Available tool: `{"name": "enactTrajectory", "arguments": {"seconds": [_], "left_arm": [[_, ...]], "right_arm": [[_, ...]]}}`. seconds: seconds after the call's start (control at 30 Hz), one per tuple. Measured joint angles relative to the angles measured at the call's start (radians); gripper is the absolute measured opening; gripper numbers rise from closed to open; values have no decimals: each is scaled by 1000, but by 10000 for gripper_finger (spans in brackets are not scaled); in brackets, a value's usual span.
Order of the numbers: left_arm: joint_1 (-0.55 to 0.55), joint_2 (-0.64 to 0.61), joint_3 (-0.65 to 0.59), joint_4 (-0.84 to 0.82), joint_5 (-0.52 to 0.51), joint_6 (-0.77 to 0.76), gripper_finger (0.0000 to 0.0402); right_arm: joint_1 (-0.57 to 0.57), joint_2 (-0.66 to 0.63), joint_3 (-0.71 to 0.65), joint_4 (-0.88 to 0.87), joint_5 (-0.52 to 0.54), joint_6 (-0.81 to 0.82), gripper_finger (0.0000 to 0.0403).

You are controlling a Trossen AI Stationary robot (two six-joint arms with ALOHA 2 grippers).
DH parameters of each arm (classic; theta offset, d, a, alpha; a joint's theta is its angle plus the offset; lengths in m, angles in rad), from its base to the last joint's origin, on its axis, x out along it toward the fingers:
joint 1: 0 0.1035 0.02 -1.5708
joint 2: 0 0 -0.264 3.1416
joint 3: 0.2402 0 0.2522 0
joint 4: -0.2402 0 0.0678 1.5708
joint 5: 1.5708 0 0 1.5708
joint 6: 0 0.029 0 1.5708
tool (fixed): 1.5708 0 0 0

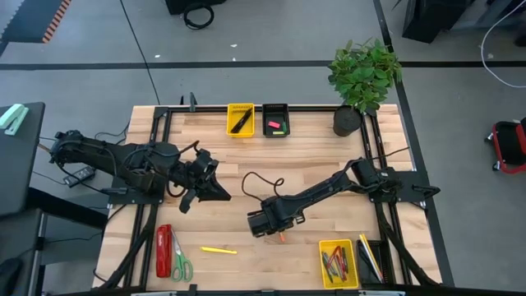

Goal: Sort crayons/erasers/pens/pencils in bins
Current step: Put the yellow pencil into the bottom black bin

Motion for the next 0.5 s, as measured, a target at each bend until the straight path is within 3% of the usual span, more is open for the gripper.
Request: {"name": "enactTrajectory", "arguments": {"seconds": [0.5], "left_arm": [[-2, -1, 0, -8, 0, -50, 25]], "right_arm": [[19, 7, -11, -4, 38, -95, 132]]}}
